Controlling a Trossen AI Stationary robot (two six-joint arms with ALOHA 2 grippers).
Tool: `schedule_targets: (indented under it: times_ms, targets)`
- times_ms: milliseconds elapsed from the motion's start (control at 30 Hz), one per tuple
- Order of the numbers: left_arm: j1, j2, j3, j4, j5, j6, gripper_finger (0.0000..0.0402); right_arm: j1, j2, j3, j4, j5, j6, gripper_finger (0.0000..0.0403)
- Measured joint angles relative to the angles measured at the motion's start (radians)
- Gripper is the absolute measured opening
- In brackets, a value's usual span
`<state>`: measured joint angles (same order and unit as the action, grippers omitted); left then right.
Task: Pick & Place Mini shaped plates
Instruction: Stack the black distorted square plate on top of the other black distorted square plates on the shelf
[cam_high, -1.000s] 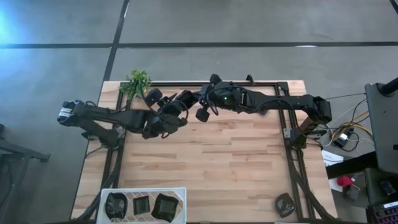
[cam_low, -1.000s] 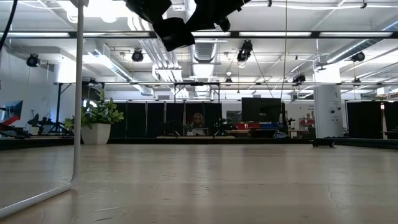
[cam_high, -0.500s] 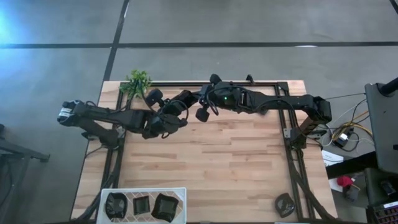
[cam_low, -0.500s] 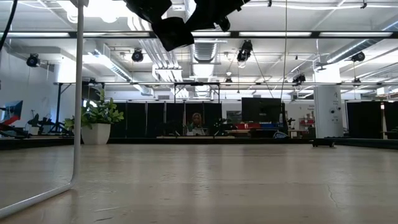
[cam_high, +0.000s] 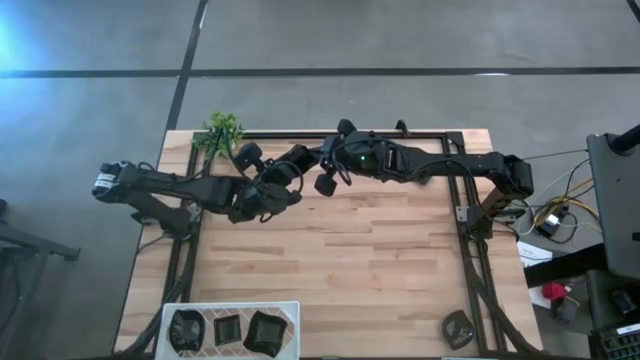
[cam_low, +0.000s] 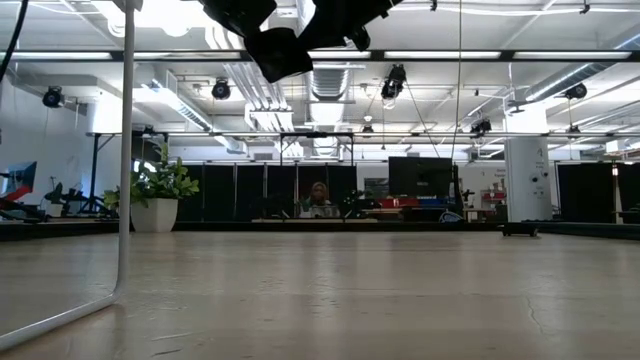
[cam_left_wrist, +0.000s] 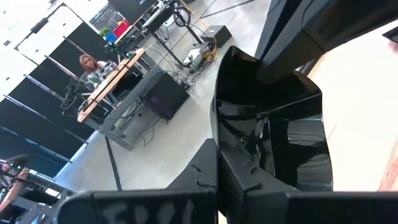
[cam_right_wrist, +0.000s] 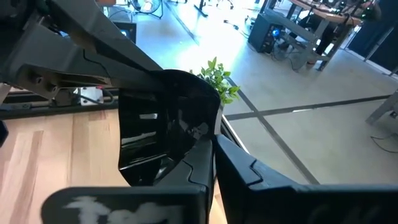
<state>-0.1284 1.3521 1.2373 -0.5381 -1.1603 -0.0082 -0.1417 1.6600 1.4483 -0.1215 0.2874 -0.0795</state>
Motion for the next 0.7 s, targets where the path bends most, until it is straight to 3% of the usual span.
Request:
schedule_targets:
  times_ms: [433,700]
  targets:
    - [0.000,0.000,0.000,-0.001,0.000,0.011,0.0000,0.008,-0.021,0.000,-0.003,0.000,0.001,0.0116]
    - [0.000,-0.016,0.000,-0.031,0.000,0.010,0.0000,0.042,-0.103,0.000,-0.059,0.000,0.001,0.0151]
